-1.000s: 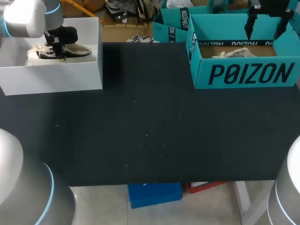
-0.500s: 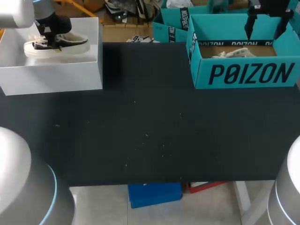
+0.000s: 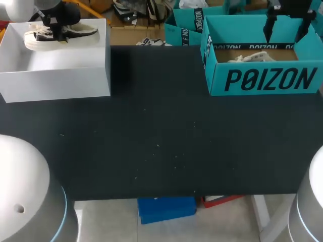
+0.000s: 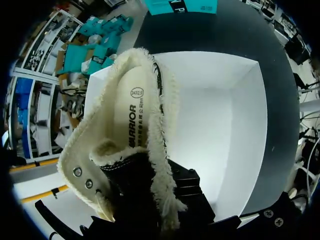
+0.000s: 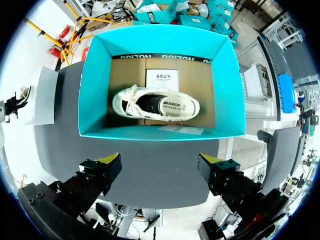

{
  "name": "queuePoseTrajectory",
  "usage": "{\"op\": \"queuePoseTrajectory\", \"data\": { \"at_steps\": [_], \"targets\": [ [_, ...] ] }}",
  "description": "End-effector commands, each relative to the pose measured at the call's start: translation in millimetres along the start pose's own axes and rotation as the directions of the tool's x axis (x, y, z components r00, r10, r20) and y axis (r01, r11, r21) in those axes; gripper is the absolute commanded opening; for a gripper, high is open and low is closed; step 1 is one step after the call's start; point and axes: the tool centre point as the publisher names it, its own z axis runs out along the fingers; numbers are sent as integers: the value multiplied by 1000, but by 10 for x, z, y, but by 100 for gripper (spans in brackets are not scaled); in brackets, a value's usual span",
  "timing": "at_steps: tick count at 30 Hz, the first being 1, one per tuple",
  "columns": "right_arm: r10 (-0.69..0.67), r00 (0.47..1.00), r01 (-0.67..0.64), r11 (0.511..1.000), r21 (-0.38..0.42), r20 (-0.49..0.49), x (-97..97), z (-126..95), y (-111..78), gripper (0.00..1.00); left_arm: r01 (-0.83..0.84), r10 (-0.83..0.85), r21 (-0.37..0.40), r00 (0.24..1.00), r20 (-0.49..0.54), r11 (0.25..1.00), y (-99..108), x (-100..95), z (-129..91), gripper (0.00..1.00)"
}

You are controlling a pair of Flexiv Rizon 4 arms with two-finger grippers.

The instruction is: Take the shoe out of the shoebox, open the shoe tongue, remove and reinsert the insole, then place the shoe into the shoebox

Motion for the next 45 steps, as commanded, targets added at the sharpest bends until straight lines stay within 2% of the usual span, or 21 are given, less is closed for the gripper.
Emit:
{"op": "queuePoseTrajectory", "data": {
  "at_steps": [1,7,10,13,18,23,29,35,40,45],
  "targets": [
    [0,1000,0,1000,1,0,2,-1,8,100,2,2,-27,987,158,1000,-117,440,-717,0],
    [0,1000,0,1000,1,0,2,-1,8,100,15,-14,-3,971,237,1000,-529,999,-1320,0],
    [0,1000,0,1000,1,0,2,-1,8,100,13,-16,12,964,264,1000,-764,1306,-1534,0],
    [0,1000,0,1000,1,0,2,-1,8,100,8,-13,18,960,281,1000,-1013,1652,-1669,0],
    [0,1000,0,1000,1,0,2,-1,8,100,0,-7,23,953,302,1000,-1419,2191,-1686,0],
    [0,1000,0,1000,1,0,2,-1,8,100,-16,10,16,954,300,1000,-1787,2616,-1612,0],
    [0,1000,0,1000,1,0,2,-1,8,100,-59,58,-5,961,270,998,-2065,2976,-1328,0],
    [0,1000,0,1000,1,0,2,-1,8,100,-59,61,-18,973,223,998,-2165,3146,-962,0],
    [0,1000,0,1000,1,0,2,-1,8,100,-64,66,-17,980,186,998,-2222,3202,-672,0],
    [0,1000,0,1000,1,0,2,-1,8,100,-60,60,-3,986,156,998,-2278,3270,-486,0]
  ]
}}
